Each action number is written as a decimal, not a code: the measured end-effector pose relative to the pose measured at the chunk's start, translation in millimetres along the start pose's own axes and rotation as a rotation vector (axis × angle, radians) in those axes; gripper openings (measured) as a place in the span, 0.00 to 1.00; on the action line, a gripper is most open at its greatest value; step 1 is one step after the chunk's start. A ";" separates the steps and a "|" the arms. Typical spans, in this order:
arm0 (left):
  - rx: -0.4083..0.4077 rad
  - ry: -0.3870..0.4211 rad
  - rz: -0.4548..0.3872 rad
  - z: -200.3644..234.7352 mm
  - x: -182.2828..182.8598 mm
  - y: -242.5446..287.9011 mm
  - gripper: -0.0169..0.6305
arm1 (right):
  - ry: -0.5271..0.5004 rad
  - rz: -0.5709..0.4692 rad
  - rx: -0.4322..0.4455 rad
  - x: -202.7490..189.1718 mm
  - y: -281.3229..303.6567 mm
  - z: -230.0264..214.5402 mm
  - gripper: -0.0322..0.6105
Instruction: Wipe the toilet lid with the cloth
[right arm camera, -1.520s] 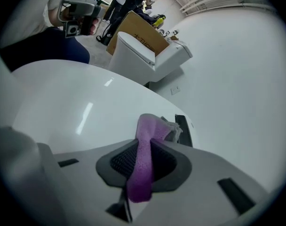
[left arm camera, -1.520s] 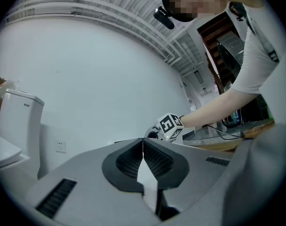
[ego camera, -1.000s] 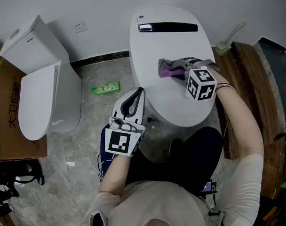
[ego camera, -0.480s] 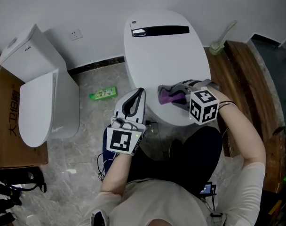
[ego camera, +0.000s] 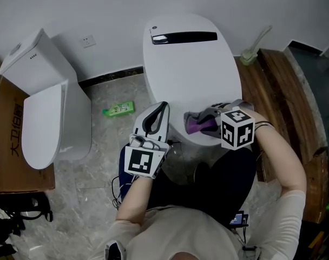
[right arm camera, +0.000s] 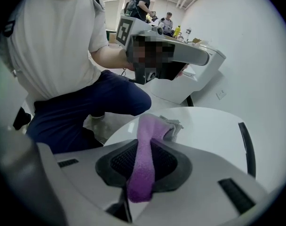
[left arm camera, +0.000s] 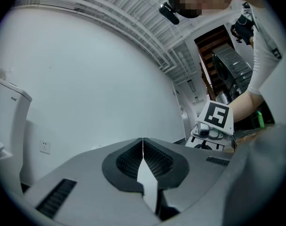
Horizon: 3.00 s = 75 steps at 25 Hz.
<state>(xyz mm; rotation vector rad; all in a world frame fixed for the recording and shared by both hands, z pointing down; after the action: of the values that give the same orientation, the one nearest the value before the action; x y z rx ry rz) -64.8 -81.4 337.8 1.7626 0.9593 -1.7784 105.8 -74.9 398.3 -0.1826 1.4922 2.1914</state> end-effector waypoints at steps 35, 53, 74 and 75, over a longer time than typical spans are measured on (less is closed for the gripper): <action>0.146 0.007 0.096 18.7 -2.4 -56.6 0.05 | -0.270 0.116 -0.742 -0.4 82.9 -265.6 0.18; 0.129 0.012 0.094 30.0 -0.2 -53.2 0.05 | -0.092 0.097 -0.524 9.5 82.3 -219.8 0.17; 0.064 0.030 0.020 29.3 19.0 -38.9 0.05 | -0.057 0.064 -0.294 41.8 60.0 -101.2 0.17; 0.060 0.031 0.016 28.7 19.3 -37.8 0.05 | -0.055 0.061 -0.288 42.6 58.5 -94.9 0.17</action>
<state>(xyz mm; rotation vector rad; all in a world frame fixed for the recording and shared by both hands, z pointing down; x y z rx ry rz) -113.4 -75.1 322.9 1.8341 0.9108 -1.7928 27.1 -164.5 394.1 -0.1713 1.1619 2.4331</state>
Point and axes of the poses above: the fingertips, and each gripper's own axes: y forward along the fingers, z to its left, x out of its top, the point moved 7 cm from there along -y, backward along the fingers, and after that the axes turned 9 degrees about -x, right-handed, at the moved point
